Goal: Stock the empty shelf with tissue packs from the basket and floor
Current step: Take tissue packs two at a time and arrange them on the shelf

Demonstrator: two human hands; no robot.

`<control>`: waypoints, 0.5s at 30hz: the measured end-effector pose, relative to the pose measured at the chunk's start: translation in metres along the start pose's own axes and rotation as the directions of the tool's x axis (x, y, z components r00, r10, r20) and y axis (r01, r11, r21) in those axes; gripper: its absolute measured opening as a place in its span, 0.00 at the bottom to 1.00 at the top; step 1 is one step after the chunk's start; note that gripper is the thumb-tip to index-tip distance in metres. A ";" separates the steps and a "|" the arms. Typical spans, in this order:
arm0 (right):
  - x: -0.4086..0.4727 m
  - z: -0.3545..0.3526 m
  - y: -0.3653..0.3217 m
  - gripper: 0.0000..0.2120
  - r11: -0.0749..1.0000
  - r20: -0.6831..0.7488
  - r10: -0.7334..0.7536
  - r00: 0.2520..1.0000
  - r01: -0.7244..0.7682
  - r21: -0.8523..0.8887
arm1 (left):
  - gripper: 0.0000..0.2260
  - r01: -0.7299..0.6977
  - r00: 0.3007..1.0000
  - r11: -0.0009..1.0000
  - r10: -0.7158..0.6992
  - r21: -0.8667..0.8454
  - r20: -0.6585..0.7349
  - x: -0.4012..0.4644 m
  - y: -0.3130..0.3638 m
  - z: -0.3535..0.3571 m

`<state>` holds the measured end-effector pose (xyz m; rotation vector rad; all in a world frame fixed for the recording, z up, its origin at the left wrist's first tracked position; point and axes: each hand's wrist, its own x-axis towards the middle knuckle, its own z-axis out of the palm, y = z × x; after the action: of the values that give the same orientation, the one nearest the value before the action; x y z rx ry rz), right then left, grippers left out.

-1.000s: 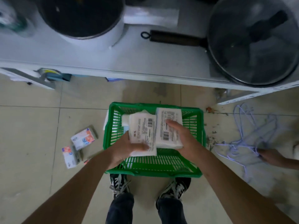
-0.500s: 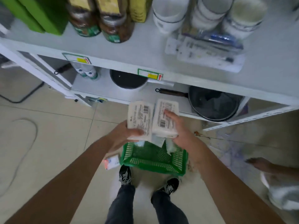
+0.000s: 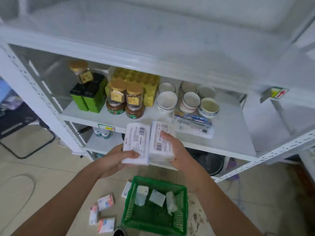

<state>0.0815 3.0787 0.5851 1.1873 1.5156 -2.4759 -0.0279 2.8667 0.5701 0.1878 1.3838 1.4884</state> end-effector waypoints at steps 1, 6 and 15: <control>-0.004 0.007 -0.010 0.22 1.000 -0.011 -0.019 1.000 0.019 0.003 | 0.22 -0.008 1.000 1.000 0.008 -0.012 0.009 -0.003 0.013 -0.001; -0.022 0.039 -0.056 0.11 0.994 0.028 -0.107 0.994 0.106 0.018 | 0.25 -0.058 0.997 0.998 0.058 0.000 0.052 -0.020 0.072 -0.013; -0.046 0.081 -0.104 0.14 0.966 0.062 -0.253 0.966 0.249 0.069 | 0.38 -0.129 0.978 0.991 0.134 -0.040 0.162 -0.056 0.131 -0.028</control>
<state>0.0278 3.0556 0.7118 0.9567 1.6788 -2.7065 -0.0963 2.8360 0.6946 0.3822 1.2356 1.5642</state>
